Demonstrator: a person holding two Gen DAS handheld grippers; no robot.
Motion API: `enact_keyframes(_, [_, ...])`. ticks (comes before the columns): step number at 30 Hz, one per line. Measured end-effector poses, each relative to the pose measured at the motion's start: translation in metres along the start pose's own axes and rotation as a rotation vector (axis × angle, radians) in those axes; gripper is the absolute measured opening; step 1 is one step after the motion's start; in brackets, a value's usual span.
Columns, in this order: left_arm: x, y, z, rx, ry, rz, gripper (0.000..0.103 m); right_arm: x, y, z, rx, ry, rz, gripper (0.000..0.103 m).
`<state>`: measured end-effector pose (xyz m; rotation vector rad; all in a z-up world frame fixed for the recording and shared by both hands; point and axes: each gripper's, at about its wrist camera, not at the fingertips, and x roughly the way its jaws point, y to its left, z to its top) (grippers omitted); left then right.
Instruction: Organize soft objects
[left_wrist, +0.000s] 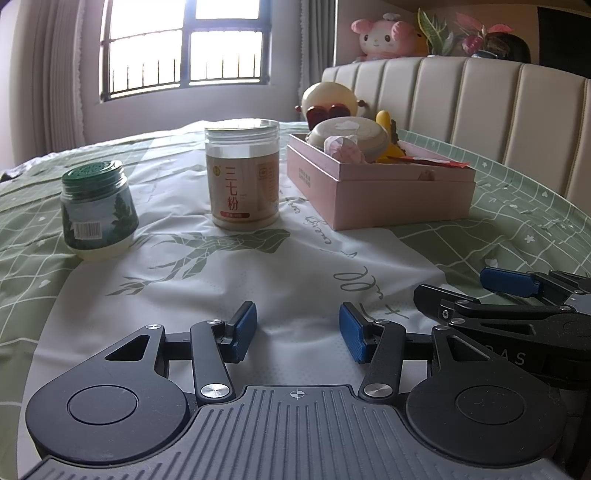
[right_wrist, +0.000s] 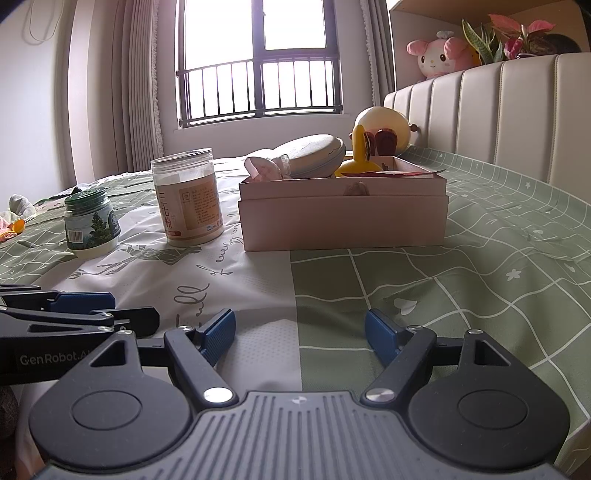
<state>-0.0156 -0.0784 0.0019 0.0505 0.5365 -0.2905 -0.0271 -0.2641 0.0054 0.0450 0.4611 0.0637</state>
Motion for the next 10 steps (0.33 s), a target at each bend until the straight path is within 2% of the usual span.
enact_keyframes(10, [-0.0005,-0.0004,-0.0002,-0.001,0.000,0.002,0.054,-0.0002,-0.0003,0.0000,0.003,0.001,0.001,0.078])
